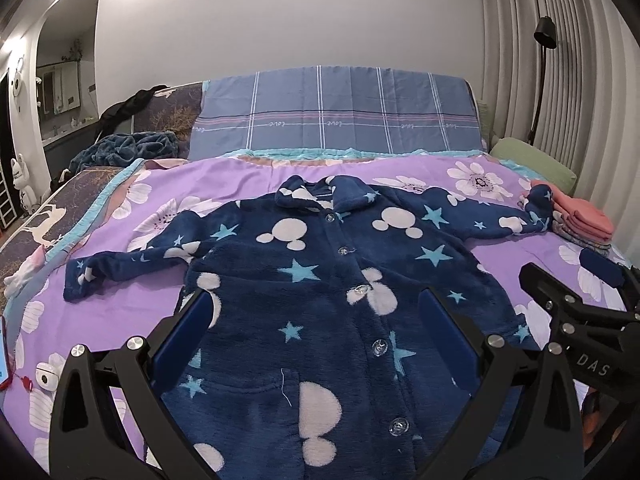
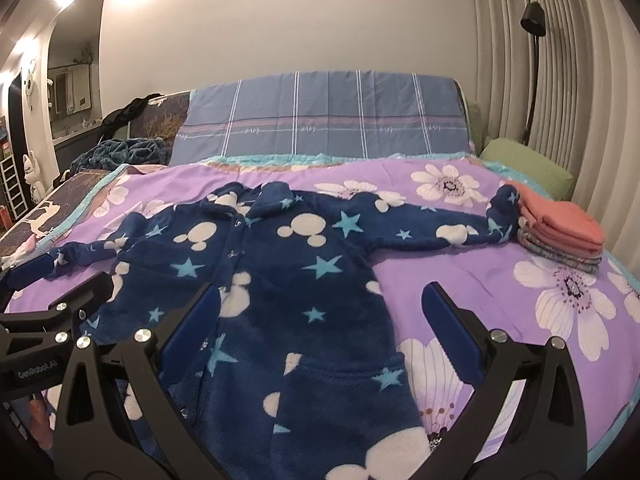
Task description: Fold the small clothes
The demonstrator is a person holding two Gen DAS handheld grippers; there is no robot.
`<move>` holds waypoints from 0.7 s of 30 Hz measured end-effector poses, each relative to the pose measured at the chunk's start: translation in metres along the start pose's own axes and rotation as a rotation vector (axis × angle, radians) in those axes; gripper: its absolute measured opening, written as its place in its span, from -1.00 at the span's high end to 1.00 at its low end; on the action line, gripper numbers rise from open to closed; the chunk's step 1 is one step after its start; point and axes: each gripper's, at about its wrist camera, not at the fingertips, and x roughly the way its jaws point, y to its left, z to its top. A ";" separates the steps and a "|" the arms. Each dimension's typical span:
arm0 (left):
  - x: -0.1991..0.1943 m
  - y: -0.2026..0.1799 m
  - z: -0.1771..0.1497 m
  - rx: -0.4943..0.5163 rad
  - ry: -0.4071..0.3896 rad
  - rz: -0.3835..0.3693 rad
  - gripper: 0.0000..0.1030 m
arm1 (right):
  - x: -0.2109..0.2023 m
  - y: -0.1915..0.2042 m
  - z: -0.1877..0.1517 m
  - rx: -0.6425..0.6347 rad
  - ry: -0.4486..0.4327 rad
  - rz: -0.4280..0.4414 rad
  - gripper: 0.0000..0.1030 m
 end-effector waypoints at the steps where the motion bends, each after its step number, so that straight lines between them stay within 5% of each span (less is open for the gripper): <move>1: 0.000 0.000 0.000 -0.002 0.002 -0.003 -0.97 | 0.001 0.001 0.000 -0.002 0.004 -0.002 -0.96; 9: 0.004 0.002 -0.002 -0.038 0.005 0.023 -0.97 | 0.003 0.003 0.000 -0.006 0.017 -0.011 -0.96; 21: 0.027 0.012 -0.009 -0.052 0.064 -0.052 -0.97 | 0.019 0.002 0.000 0.001 0.069 -0.014 -0.96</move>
